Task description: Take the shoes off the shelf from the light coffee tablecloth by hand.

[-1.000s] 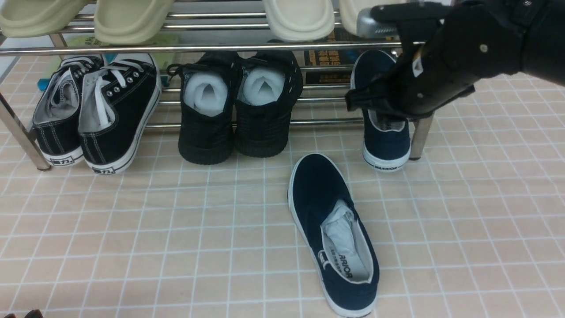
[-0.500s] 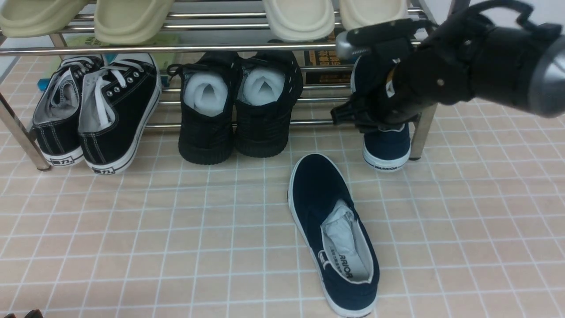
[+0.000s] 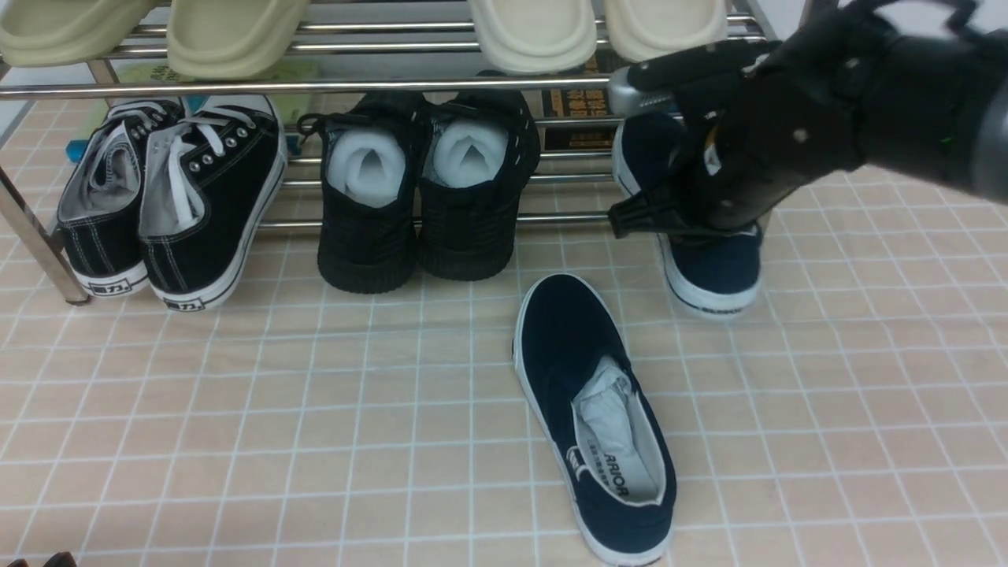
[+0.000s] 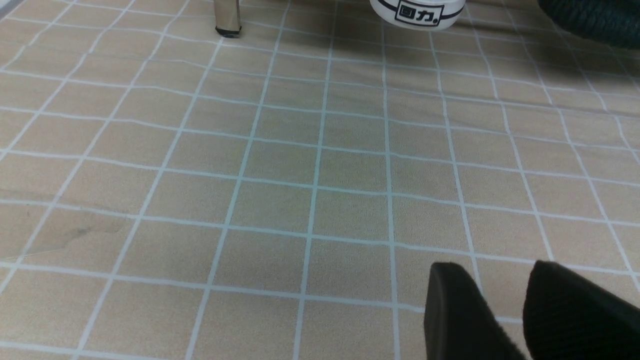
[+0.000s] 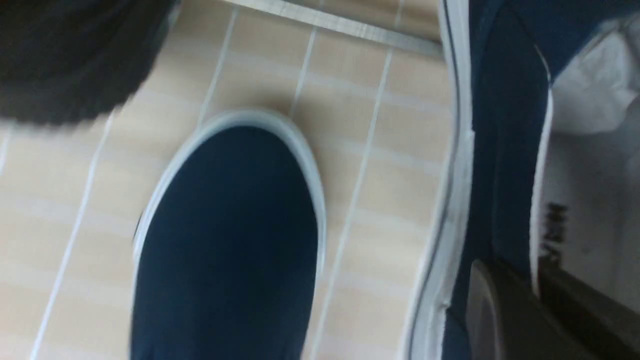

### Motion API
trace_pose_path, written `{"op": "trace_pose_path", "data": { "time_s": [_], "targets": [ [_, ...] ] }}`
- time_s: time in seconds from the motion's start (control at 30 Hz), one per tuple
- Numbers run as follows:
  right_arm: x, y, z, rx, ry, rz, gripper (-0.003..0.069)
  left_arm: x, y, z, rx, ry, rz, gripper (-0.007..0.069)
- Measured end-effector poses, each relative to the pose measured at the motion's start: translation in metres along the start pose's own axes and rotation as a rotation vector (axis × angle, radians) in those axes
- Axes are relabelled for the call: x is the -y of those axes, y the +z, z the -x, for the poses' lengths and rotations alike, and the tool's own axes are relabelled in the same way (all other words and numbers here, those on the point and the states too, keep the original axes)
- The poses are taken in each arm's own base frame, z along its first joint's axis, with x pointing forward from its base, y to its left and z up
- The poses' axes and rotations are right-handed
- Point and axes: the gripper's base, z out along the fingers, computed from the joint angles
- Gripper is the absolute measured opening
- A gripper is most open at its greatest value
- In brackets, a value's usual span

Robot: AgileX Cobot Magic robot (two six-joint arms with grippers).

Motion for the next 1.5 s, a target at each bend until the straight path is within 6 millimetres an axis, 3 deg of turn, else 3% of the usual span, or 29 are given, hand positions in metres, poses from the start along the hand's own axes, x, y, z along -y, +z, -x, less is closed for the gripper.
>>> {"op": "trace_pose_path", "data": {
  "time_s": [0.17,0.37,0.5,0.63,1.1,1.37,1.5],
  "targets": [
    [-0.006,-0.054,-0.017,-0.098,-0.058,0.019,0.0031,0.0,0.0,0.0,0.0,0.0,0.0,0.0238],
    [-0.008,-0.079,-0.042,-0.206,-0.115,0.011,0.0031,0.0,0.0,0.0,0.0,0.0,0.0,0.0239],
    [-0.009,-0.072,-0.058,-0.242,-0.13,0.016,0.0031,0.0,0.0,0.0,0.0,0.0,0.0,0.0239],
    [-0.01,-0.054,-0.069,-0.221,-0.152,0.023,0.0031,0.0,0.0,0.0,0.0,0.0,0.0,0.0239],
    [-0.012,-0.033,-0.067,-0.07,-0.223,0.023,0.0031,0.0,0.0,0.0,0.0,0.0,0.0,0.0239],
    [-0.019,0.008,-0.077,-0.186,-0.258,-0.015,0.0031,0.0,0.0,0.0,0.0,0.0,0.0,0.0239],
    [-0.022,0.02,-0.081,-0.227,-0.249,-0.011,0.0031,0.0,0.0,0.0,0.0,0.0,0.0,0.0239]
  ]
}}
